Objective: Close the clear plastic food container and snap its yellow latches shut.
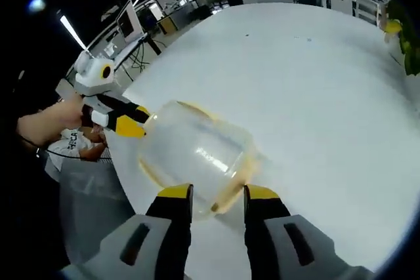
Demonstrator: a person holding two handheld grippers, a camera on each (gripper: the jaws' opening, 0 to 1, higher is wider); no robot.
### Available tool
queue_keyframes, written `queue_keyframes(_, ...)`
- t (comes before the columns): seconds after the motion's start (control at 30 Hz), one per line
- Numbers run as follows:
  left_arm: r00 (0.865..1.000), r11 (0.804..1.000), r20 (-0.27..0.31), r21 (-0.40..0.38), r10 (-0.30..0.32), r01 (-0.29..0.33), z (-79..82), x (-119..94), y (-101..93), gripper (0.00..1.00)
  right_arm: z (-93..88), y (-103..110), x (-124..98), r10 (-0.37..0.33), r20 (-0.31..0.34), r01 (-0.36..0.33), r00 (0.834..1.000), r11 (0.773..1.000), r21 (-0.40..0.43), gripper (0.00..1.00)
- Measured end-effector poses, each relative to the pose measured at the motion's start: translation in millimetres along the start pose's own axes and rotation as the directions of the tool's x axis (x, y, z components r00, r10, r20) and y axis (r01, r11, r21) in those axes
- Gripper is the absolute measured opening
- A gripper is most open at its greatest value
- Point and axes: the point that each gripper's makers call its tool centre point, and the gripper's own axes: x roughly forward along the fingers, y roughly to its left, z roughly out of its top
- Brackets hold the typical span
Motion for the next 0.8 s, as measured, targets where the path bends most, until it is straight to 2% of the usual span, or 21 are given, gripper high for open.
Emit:
queue_keyframes(0.13, 1.000, 1.000, 0.006, 0.005, 0.004, -0.004, 0.6, 1.2, 0.2, 0.22, 0.2, 0.4, -1.0, 0.003, 0.001, -0.003, 1.000, 1.000, -0.006, 0.24)
queue_keyframes(0.33, 1.000, 1.000, 0.013, 0.003, 0.015, -0.015, 0.0, 1.4, -1.5, 0.21, 0.2, -0.8, 0.0, -0.009, -0.032, 0.008, 0.999, 1.000, -0.028, 0.23)
queue_keyframes(0.5, 0.999, 0.999, 0.019, 0.011, 0.032, -0.032, 0.2, 1.7, -2.9, 0.19, -0.6, 0.5, 2.3, 0.011, -0.054, -0.013, 0.998, 0.999, -0.045, 0.22)
queue_keyframes(0.53, 0.999, 0.999, 0.015, 0.008, 0.033, -0.033, 0.5, 2.6, -1.5, 0.19, -2.5, 6.3, 2.4, 0.050, -0.068, -0.053, 0.996, 0.997, -0.050, 0.21)
queue_keyframes(0.57, 1.000, 1.000, 0.009, 0.005, 0.029, -0.029, 0.6, 2.6, -2.0, 0.18, 0.5, 4.2, 0.9, 0.026, -0.060, -0.029, 0.998, 0.998, -0.049, 0.21)
queue_keyframes(0.6, 1.000, 1.000, -0.008, 0.026, -0.012, 0.012, -2.2, 1.7, -7.9, 0.16, 0.0, 5.0, 0.3, 0.026, -0.063, -0.030, 0.998, 0.998, -0.060, 0.20)
queue_keyframes(0.63, 0.999, 0.999, 0.023, 0.031, 0.039, -0.039, 6.6, 4.2, -2.5, 0.15, -0.3, 7.6, 0.8, 0.032, -0.062, -0.036, 0.998, 0.996, -0.075, 0.20)
queue_keyframes(0.67, 1.000, 0.999, -0.001, 0.014, 0.030, -0.030, 6.1, 6.2, -8.4, 0.15, -0.9, 6.8, 0.8, 0.032, -0.069, -0.037, 0.997, 0.997, -0.067, 0.20)
queue_keyframes(0.8, 0.999, 0.999, 0.010, 0.005, 0.032, -0.032, 3.0, 4.2, -6.4, 0.16, -1.2, 10.0, 0.9, 0.018, -0.115, -0.025, 0.993, 0.998, -0.060, 0.20)
